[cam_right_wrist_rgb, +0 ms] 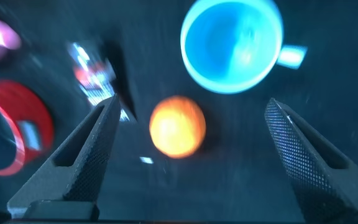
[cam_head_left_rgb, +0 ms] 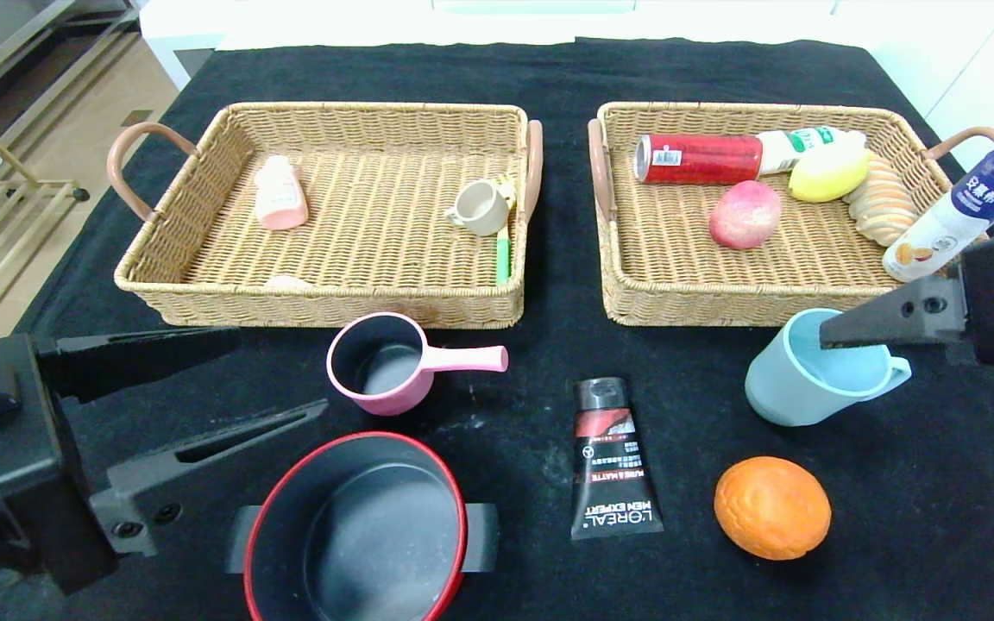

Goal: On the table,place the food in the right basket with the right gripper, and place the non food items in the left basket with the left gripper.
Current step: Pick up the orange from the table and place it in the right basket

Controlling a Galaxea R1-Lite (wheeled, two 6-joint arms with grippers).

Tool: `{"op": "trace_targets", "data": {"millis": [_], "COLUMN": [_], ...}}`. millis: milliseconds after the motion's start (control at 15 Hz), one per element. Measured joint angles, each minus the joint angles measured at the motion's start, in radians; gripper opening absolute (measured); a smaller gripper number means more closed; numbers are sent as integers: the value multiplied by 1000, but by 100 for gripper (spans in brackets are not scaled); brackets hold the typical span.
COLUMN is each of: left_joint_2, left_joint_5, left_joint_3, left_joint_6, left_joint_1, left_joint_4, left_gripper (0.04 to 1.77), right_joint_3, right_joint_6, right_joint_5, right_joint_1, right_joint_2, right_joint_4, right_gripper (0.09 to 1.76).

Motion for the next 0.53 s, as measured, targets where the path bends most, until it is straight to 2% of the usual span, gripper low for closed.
{"op": "trace_targets", "data": {"millis": [267, 533], "left_joint_2": [0, 0], "left_joint_5": [1, 2], "left_joint_3": [1, 1], "left_joint_6": [0, 0], "left_joint_1": [0, 0], "left_joint_4": [2, 4], "left_gripper": [172, 172], "right_joint_3": [117, 204], "right_joint_6": [75, 137], "right_joint_5": [-45, -64], "right_joint_1": [78, 117], "right_joint_2": [-5, -8], "right_joint_4": [2, -6], "right_gripper": [170, 170]}}
